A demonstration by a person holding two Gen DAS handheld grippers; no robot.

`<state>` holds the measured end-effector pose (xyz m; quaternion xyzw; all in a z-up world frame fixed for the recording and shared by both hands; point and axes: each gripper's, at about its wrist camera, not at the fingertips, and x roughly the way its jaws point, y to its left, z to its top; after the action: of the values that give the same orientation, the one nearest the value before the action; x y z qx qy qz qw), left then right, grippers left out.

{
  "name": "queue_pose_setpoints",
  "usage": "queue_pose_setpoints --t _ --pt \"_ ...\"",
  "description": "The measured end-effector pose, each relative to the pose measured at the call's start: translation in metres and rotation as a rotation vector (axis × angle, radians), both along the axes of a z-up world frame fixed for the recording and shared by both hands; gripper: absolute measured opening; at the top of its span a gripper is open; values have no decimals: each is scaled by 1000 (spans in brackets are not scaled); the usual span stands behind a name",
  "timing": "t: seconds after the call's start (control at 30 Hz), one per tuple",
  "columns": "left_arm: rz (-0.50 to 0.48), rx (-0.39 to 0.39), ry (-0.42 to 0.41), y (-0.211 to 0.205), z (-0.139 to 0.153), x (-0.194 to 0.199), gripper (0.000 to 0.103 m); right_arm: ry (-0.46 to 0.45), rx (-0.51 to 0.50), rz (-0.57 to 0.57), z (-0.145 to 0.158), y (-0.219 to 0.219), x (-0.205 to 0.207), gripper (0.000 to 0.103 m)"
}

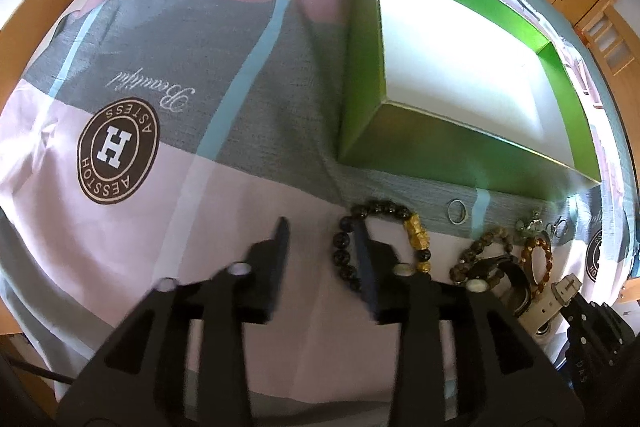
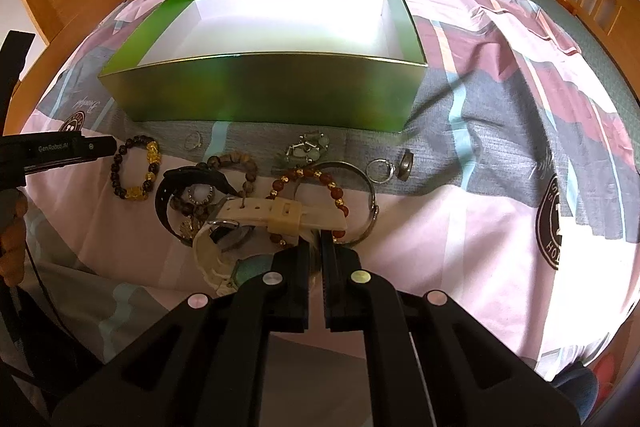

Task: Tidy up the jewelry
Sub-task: 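Grasp the black watch with the left tool while the right tool grasps the white watch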

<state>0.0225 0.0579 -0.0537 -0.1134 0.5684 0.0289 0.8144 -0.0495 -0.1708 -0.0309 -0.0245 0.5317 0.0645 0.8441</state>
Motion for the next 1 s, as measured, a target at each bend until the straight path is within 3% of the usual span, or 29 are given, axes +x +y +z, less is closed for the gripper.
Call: queue_pose_setpoints --t 0.17,0.27,0.4,0.5,0.6,0.67,0.8,1.0 --pt "13 8 30 5 -9 2 44 8 3 -11 -2 -3 0 6" --pt "31 -50 -16 7 5 -3 41 11 7 -15 -4 -6 -1 6" --pt "-158 -113 -127 -34 34 -18 45 17 4 -18 -8 -6 0 6" --pt "-290 -115 -110 -75 24 -23 45 13 -3 -15 -8 -5 0 6" --pt "-324 -63 -64 -95 3 -19 44 12 -4 -15 -8 -4 -1 6" --pt "-326 -41 -33 -99 -8 -15 41 19 2 -18 -9 -4 -1 6" --pt "-320 -42 -14 -93 -16 -14 12 32 -7 -8 -13 -2 -1 11" --pt "-282 -106 -42 -74 3 -15 11 -26 13 36 0 2 -6 5"
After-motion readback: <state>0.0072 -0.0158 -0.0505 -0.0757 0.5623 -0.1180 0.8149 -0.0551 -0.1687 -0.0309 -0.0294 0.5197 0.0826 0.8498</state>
